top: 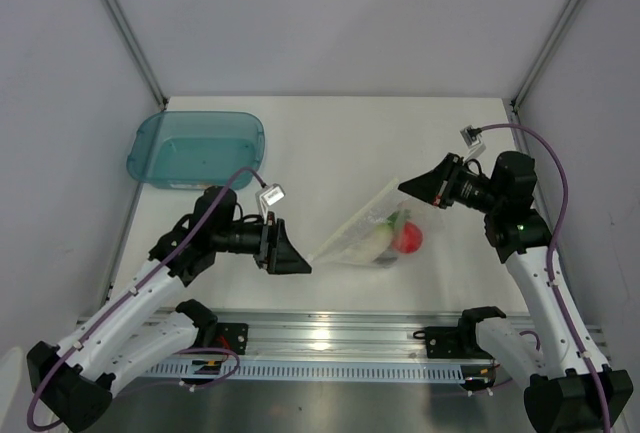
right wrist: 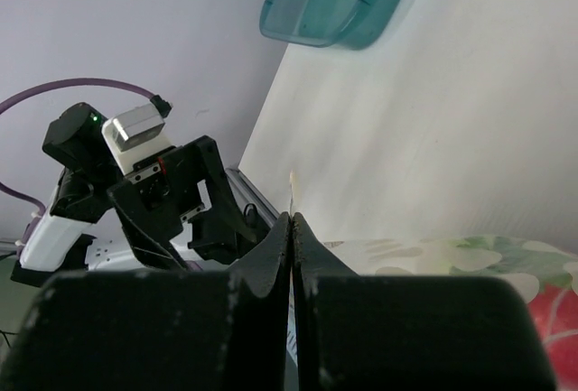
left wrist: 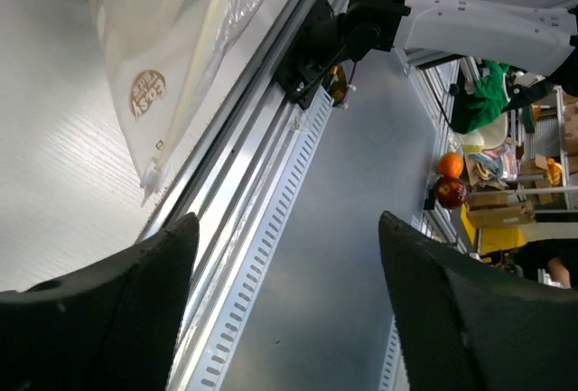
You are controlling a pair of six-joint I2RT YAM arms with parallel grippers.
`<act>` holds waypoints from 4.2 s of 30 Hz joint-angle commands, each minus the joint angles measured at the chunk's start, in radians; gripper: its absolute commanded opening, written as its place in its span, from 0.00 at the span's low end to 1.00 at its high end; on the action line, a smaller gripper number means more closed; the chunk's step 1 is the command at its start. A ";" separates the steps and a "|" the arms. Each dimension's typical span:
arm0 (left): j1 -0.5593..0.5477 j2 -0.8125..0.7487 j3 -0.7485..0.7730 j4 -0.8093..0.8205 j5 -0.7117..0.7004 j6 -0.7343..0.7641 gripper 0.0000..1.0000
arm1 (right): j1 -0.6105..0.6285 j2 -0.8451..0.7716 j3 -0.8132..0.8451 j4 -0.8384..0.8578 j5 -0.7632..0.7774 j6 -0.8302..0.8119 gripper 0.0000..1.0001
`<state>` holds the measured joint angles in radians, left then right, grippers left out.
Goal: Place the food in the zip-top bag and seal the zipper
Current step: Zip the zipper food storage bag at the center of the board, then place the zipper food storage bag at the center of the board, then reset both arms
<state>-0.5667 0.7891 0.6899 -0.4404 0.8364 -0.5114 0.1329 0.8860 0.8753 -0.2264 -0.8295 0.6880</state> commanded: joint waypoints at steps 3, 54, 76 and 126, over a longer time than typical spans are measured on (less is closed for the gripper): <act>0.005 0.012 0.123 -0.032 -0.092 0.042 1.00 | 0.013 -0.009 -0.001 0.010 0.030 -0.021 0.00; 0.004 -0.176 0.039 -0.055 -0.157 -0.062 1.00 | -0.173 1.130 0.554 0.076 0.602 -0.294 0.00; 0.005 -0.055 0.066 0.019 -0.129 -0.075 0.99 | -0.156 1.107 0.763 -0.188 0.774 -0.397 0.50; 0.060 -0.704 -0.593 0.549 -0.886 -0.309 1.00 | 0.350 -0.842 -0.559 -0.240 1.067 0.044 0.99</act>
<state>-0.5117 0.1555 0.1432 0.1143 -0.0483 -0.7719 0.4755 0.0582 0.3328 -0.4686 0.2024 0.6960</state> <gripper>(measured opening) 0.994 0.993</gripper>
